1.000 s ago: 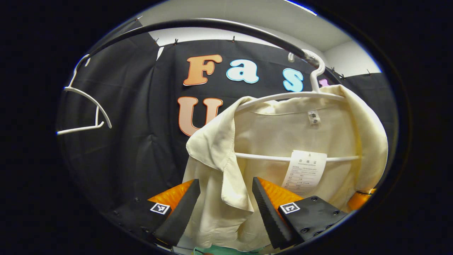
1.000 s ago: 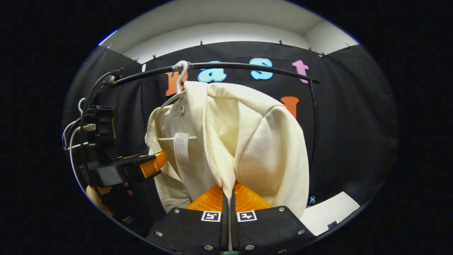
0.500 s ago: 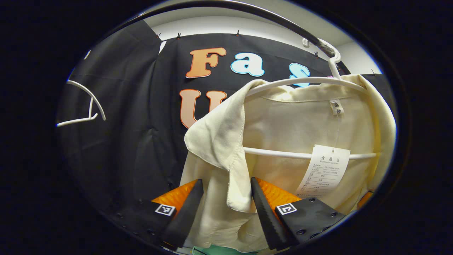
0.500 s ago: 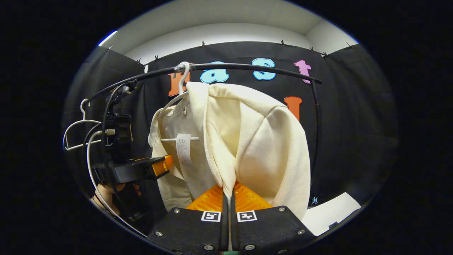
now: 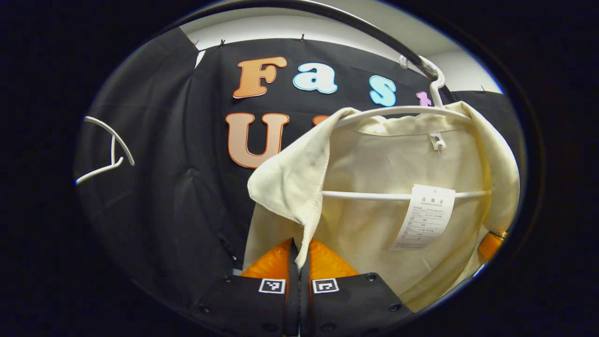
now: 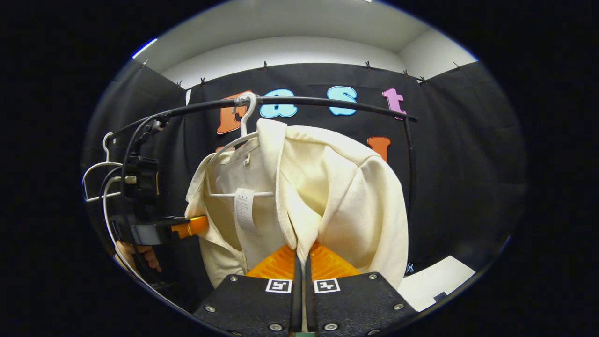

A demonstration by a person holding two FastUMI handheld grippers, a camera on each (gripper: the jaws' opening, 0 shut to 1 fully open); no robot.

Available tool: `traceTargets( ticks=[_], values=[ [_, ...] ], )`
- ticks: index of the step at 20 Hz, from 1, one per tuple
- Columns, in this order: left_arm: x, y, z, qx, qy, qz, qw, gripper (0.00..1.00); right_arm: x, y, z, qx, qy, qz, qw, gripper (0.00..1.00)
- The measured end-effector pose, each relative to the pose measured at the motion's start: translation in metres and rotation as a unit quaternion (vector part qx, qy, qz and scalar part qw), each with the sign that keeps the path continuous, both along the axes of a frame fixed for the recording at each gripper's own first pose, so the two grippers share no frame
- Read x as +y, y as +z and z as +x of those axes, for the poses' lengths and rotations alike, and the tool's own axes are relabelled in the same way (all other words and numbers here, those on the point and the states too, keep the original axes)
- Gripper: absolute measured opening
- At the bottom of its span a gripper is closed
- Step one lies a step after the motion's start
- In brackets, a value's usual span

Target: Grasp the clothes on the hanger with both hands and then place them into the laundry hamper below.

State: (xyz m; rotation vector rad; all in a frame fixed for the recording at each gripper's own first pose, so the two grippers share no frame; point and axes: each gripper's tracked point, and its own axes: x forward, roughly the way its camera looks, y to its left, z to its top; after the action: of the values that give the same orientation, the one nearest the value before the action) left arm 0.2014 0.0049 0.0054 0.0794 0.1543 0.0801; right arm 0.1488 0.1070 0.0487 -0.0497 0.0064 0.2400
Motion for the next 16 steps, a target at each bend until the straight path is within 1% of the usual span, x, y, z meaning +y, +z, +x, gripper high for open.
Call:
traceTargets(
  ticks=[4, 6, 9, 12, 14, 16],
  values=[
    [0.016, 0.022, -0.015, -0.014, -0.016, 0.009, 1.000, 0.05, -0.004, 0.026, -0.018, -0.034, -0.016, -0.014, 0.999, 0.02],
    [0.027, 0.035, -0.020, -0.022, -0.020, 0.000, 1.000, 0.07, -0.005, 0.044, -0.029, -0.050, -0.022, -0.015, 0.998, 0.02],
    [0.044, 0.052, -0.028, -0.031, -0.025, -0.015, 0.999, 0.07, -0.012, 0.060, -0.042, -0.051, -0.037, -0.001, 0.998, 0.02],
    [0.054, 0.071, -0.032, -0.048, -0.029, 0.004, 0.998, 0.07, -0.023, 0.072, -0.050, -0.055, -0.054, 0.006, 0.997, 0.00],
    [0.059, 0.083, -0.030, -0.060, -0.030, 0.018, 0.998, 0.07, -0.032, 0.089, -0.055, -0.070, -0.069, -0.002, 0.995, 0.00],
    [0.068, 0.096, -0.029, -0.073, -0.024, 0.021, 0.997, 0.07, -0.041, 0.106, -0.057, -0.082, -0.082, 0.000, 0.993, 0.00]
  ],
)
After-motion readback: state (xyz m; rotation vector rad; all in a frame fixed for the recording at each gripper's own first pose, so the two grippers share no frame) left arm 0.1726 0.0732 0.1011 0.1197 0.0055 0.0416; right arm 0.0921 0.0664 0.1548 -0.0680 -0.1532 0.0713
